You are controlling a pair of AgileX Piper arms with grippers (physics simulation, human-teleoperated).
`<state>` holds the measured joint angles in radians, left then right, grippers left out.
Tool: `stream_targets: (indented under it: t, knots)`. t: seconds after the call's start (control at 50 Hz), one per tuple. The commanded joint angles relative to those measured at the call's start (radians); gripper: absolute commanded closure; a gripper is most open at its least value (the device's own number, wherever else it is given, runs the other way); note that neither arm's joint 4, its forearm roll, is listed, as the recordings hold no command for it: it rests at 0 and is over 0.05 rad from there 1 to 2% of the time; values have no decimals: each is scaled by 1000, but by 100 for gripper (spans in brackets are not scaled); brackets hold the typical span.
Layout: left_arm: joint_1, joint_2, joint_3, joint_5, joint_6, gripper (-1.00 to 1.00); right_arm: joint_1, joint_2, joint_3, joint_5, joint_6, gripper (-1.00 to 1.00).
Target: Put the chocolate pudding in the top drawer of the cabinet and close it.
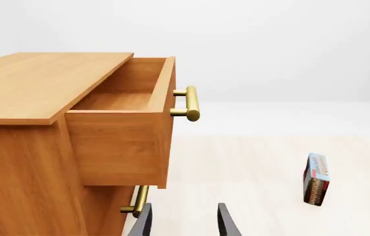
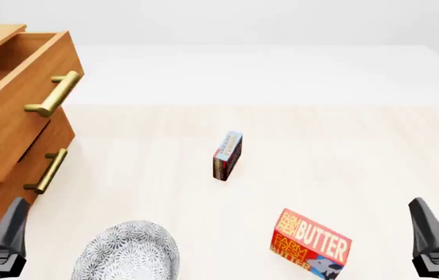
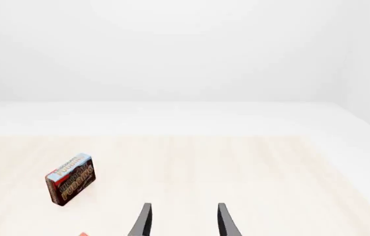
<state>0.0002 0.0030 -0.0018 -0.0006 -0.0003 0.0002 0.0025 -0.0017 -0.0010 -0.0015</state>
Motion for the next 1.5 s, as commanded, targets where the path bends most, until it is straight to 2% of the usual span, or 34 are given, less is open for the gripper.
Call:
stream_targets:
  t: [0.02,0.26,0.46,0.52,0.62,0.78,0.88,1.0,1.1,1.12,1.14,1.26,1.38,1.44,1.46,1.5]
  knots:
    - [0,12,-2,-6,2,-100,1,4,-3,-2,-3,-100]
    - [4,36,0,-19,13,-100,1,4,-3,-2,-3,-100]
    - [-20,3,-50,42,-5,-100,1,4,-3,-2,-3,-100]
    - [-39,38,-100,59,16,-100,1,4,-3,-2,-3,-100]
    - [-49,4,-173,133,3,-100,1,4,-3,-2,-3,-100]
    - [-58,48,-292,206,42,-100,1,4,-3,-2,-3,-100]
    - [-60,87,-399,251,33,-100,1,4,-3,-2,-4,-100]
    - [-60,169,-513,308,134,-100,1,4,-3,-2,-4,-100]
    - [-58,194,-590,336,159,-100,1,4,-3,-1,-4,-100]
    - [-58,178,-551,317,167,-100,1,4,-3,-1,-4,-100]
    - [-61,207,-606,343,177,-100,1,4,-3,-1,-4,-100]
    - [-81,271,-684,361,190,-100,1,4,-3,-1,-4,-100]
    - [-119,440,-831,402,192,-100,1,-2,1,0,-4,-100]
    - [-134,443,-811,407,189,-100,1,-2,1,0,-3,-100]
    - [-129,444,-843,427,166,-100,1,-2,1,0,-4,-100]
    - [-110,453,-871,445,172,-100,1,-2,1,0,-4,-100]
